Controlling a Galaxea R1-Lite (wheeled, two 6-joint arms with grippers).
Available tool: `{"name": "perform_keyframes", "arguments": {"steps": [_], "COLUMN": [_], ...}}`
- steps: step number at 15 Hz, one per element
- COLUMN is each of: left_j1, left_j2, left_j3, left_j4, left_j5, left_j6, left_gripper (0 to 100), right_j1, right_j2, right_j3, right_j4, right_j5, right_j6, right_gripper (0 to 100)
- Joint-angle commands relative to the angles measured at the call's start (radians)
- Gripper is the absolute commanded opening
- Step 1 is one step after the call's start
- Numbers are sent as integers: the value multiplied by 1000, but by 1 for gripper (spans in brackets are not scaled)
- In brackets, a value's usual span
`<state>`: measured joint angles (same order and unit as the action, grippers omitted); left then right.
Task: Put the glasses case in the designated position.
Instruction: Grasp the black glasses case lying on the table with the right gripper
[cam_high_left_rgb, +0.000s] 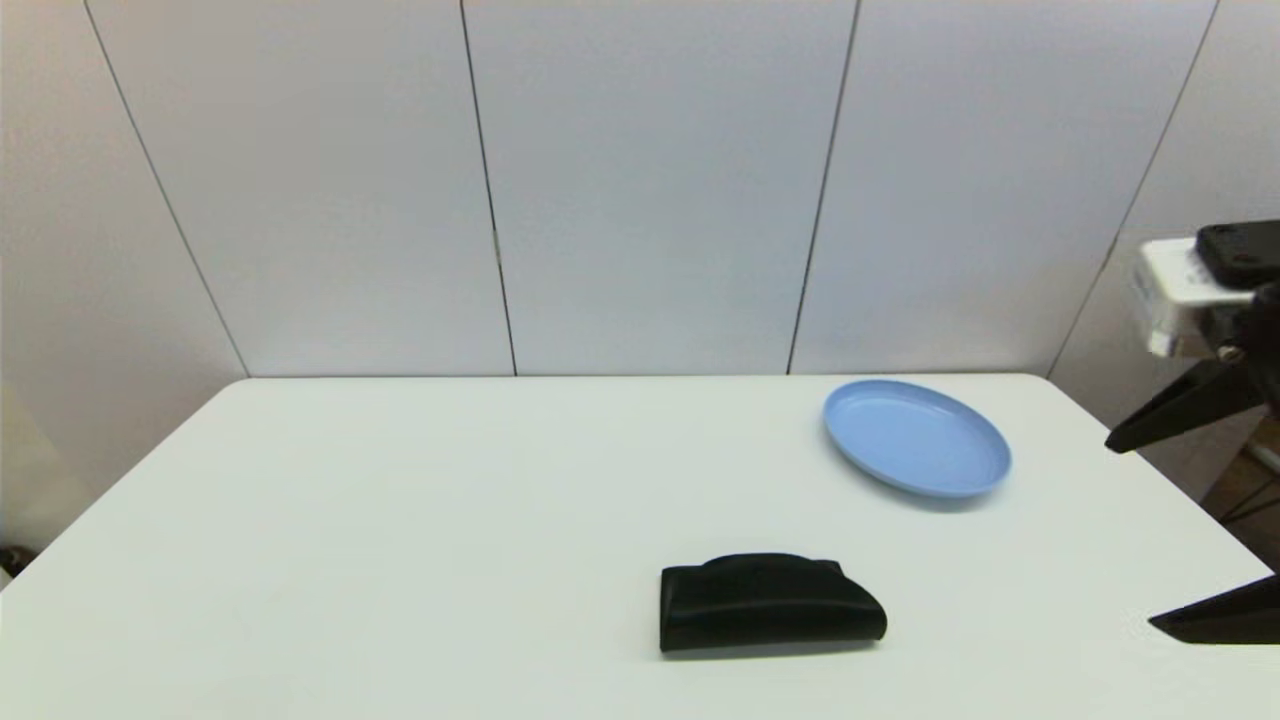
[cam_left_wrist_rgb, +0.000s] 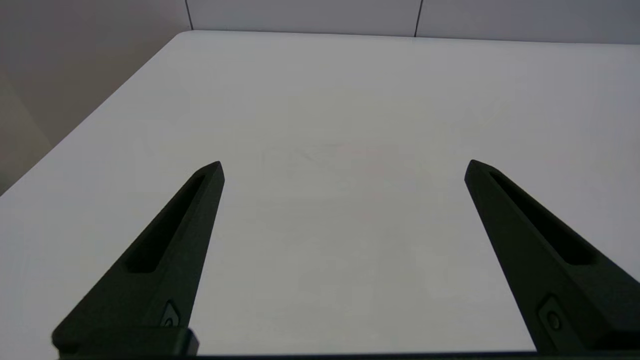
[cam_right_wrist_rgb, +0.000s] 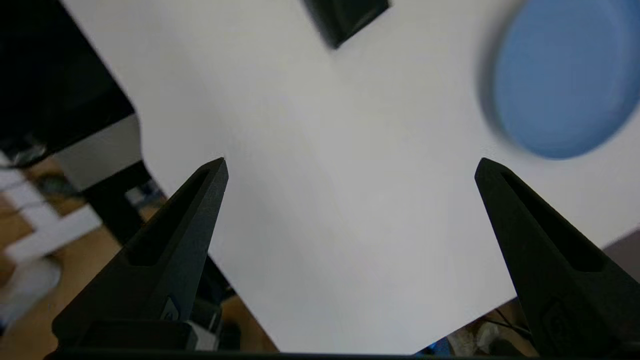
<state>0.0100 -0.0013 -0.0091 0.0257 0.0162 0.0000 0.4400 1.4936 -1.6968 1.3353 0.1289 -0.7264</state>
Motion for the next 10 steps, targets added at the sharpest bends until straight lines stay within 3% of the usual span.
{"name": "perform_keyframes", "arguments": {"steps": [1,4,10], "left_j1": [1,1,1], "left_j2": [1,1,1], "left_j3": [0,0,0], "left_j4": [0,0,0], "left_j5": [1,1,1], "left_j6": [0,0,0], "left_gripper": [100,100,100], "right_j1": [126,175,267], "right_j2": [152,217,375], "right_j3": [-24,-20,-11], "right_j4": [7,-65,-169], "right_j5": [1,-2,-63], "right_j6": [5,4,-2], "right_gripper": [100,100,100]}}
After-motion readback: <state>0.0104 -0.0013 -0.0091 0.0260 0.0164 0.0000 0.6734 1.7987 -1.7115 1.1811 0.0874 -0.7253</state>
